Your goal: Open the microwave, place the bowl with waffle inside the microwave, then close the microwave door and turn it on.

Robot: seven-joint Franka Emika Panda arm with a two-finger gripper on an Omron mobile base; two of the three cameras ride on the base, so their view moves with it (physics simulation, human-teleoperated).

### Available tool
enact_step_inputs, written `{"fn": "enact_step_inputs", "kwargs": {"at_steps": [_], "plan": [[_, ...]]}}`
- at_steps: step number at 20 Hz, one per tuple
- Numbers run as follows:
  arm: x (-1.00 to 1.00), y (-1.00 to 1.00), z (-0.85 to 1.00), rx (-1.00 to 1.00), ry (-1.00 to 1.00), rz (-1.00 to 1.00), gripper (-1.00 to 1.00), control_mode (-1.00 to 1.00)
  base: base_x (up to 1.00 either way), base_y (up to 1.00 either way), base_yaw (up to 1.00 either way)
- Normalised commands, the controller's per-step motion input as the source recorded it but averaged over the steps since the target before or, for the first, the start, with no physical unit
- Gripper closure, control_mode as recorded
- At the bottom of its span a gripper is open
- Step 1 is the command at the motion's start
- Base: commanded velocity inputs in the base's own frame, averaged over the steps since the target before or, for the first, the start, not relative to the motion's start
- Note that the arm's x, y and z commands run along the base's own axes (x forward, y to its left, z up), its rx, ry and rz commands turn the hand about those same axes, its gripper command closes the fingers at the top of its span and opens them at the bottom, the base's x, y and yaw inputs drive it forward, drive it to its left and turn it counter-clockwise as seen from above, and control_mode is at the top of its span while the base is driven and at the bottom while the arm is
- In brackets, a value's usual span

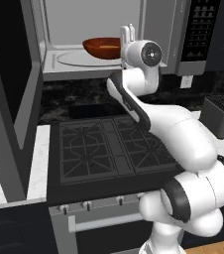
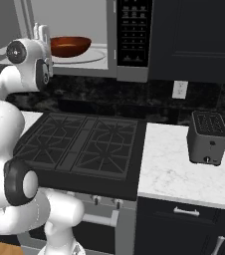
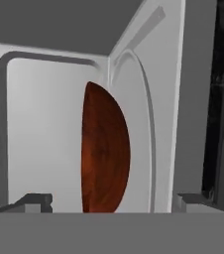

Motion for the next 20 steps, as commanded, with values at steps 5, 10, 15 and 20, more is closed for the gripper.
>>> {"fn": "enact_step_inputs", "kwargs": {"at_steps": [5,10,15,20], "plan": [[-1.0,-0.19,0.0,0.05,-0.06,0.0,-1.0,-1.0,0.0,0.0,0.0],[-1.0,-0.15,0.0,0.06,0.0,0.0,-1.0,-1.0,0.0,0.0,0.0],[-1.0,-0.03,0.0,0.0,0.01,0.04,-1.0,-1.0,0.0,0.0,0.0],[-1.0,0.0,-0.03,0.0,0.09,0.1,-1.0,-1.0,0.0,0.0,0.0]]}}
